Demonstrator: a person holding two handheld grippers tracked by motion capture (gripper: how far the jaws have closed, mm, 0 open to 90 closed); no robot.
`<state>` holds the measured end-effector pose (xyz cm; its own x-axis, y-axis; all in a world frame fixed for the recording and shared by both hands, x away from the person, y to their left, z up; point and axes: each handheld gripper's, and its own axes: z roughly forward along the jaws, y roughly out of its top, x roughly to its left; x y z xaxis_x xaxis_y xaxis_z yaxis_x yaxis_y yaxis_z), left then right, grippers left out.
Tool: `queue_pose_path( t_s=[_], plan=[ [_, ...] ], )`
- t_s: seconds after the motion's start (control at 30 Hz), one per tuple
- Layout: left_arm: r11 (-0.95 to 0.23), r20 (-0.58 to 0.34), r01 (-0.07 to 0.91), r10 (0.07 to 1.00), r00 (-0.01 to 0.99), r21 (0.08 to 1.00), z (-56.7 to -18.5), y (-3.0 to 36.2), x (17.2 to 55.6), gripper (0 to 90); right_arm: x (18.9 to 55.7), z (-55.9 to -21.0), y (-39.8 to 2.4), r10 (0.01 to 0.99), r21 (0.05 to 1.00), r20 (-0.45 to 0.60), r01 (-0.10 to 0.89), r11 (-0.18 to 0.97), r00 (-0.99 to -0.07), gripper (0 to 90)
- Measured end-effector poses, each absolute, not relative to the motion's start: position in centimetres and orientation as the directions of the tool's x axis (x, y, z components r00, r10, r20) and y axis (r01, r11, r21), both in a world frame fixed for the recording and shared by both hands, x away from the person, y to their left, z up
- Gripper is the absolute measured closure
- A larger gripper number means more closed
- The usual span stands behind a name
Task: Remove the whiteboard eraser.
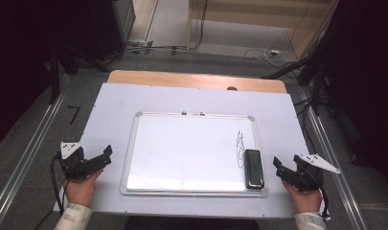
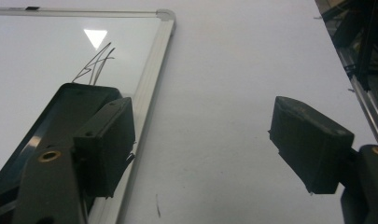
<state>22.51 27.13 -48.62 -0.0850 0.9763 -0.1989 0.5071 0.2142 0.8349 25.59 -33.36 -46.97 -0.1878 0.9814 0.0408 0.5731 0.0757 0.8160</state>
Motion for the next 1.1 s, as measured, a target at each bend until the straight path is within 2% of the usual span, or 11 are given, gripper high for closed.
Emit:
queue_pose_path(
  t_s=[0.43,1.1],
  plan=[
    [0.21,-0.199,0.509,0.977,-0.076,0.835,-48.7,26.9,22.8,1.3,25.2,-46.8,-31.7,0.976,0.806,0.055,0.587,0.081,-0.21,22.5],
    [0.208,-0.199,0.513,0.977,-0.074,0.833,-48.7,26.9,22.8,1.3,25.5,-47.5,-26.9,0.963,0.77,0.048,0.624,0.133,-0.265,25.4]
  ],
)
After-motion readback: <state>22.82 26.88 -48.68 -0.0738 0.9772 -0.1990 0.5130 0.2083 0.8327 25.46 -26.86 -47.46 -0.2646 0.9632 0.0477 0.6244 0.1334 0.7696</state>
